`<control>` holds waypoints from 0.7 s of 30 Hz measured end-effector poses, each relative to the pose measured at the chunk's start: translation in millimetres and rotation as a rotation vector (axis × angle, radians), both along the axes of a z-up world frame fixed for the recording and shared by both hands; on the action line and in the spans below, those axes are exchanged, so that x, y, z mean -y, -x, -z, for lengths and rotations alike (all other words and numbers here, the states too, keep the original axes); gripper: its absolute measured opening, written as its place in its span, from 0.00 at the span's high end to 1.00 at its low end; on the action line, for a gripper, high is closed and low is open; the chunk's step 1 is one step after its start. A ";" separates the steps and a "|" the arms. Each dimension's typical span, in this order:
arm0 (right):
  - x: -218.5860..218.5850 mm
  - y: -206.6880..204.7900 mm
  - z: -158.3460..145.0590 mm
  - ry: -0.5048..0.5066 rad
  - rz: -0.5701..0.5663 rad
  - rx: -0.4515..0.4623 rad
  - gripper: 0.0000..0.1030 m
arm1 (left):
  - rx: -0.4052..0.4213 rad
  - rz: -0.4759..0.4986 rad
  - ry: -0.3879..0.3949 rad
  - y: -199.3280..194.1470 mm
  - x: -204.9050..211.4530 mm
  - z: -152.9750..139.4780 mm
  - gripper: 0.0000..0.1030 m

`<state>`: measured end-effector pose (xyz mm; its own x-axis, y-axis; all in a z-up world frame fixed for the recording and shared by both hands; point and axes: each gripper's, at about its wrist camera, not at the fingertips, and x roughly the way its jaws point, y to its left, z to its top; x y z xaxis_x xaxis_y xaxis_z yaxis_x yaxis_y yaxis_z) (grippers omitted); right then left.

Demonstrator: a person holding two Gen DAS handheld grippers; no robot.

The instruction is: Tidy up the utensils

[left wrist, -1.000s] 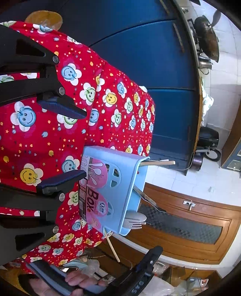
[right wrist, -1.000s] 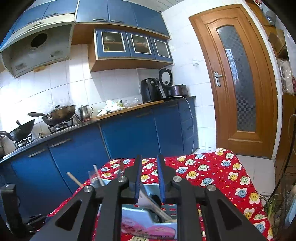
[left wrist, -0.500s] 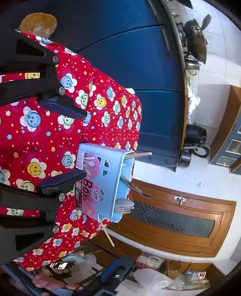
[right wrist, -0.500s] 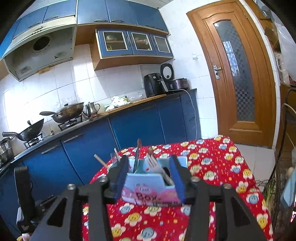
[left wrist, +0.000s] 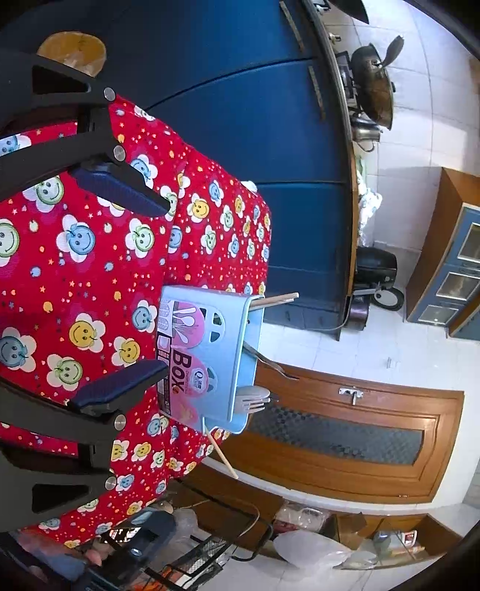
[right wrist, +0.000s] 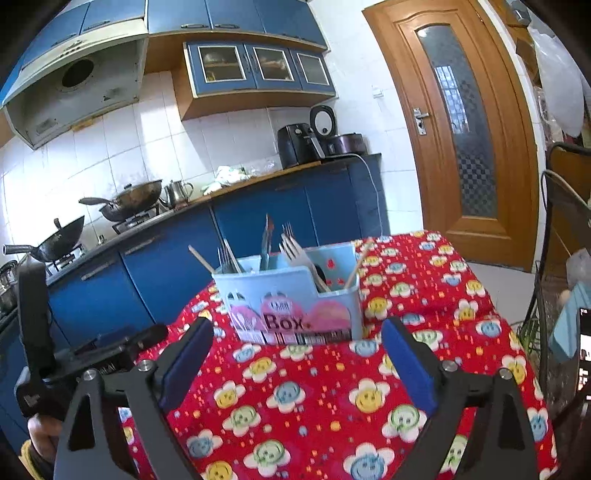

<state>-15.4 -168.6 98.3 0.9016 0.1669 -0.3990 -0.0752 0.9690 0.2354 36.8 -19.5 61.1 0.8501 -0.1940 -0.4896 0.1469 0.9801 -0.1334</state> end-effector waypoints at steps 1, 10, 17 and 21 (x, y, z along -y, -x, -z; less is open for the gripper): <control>0.4 1.5 3.1 0.000 0.002 -0.003 0.03 | 0.008 0.001 -0.006 1.9 1.0 2.1 0.22; -5.9 12.7 34.1 0.069 0.036 -0.023 0.00 | 0.027 0.012 -0.044 14.4 9.5 26.9 0.16; -7.9 20.8 51.7 0.079 0.050 -0.017 0.00 | 0.032 -0.019 -0.085 20.6 7.5 45.1 0.12; -10.1 26.7 51.5 0.083 0.063 0.019 0.00 | 0.039 -0.020 -0.055 24.6 3.1 49.8 0.12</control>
